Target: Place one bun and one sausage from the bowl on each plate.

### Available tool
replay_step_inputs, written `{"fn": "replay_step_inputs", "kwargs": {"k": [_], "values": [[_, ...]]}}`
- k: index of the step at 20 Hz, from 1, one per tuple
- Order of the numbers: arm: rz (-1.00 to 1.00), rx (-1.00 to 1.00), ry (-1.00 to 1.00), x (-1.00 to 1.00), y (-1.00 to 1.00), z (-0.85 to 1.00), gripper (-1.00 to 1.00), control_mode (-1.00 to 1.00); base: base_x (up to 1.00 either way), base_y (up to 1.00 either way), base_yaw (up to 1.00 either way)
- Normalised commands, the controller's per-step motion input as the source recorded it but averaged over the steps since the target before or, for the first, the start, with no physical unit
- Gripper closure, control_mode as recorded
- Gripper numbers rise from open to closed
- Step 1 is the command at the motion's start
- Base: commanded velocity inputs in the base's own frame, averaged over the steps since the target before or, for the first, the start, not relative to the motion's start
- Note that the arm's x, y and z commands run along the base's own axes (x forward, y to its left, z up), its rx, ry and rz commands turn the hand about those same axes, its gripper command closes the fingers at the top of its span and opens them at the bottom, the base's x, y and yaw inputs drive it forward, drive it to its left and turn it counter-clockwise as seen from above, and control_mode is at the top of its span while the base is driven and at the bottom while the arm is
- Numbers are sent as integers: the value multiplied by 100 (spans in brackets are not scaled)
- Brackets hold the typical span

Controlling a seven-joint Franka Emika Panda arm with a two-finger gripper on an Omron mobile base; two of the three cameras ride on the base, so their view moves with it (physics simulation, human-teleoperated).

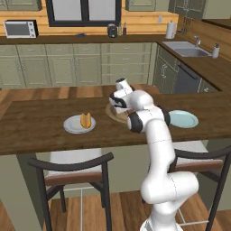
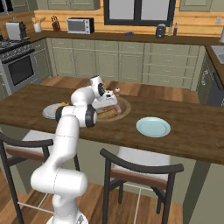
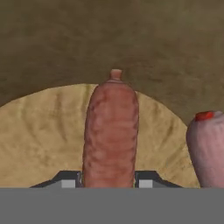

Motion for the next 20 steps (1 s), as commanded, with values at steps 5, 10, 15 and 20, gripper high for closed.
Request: {"fn": "replay_step_inputs", "kwargs": {"k": [5, 10, 15, 20], "values": [[-6, 27, -49, -100, -14, 40, 100, -100, 0, 0, 0], [-8, 43, -43, -100, 8, 100, 100, -100, 0, 0, 0], [0, 34, -39, -100, 63, 37, 100, -100, 0, 0, 0], [-1, 5, -12, -74, 100, 50, 100, -100, 0, 0, 0]]}}
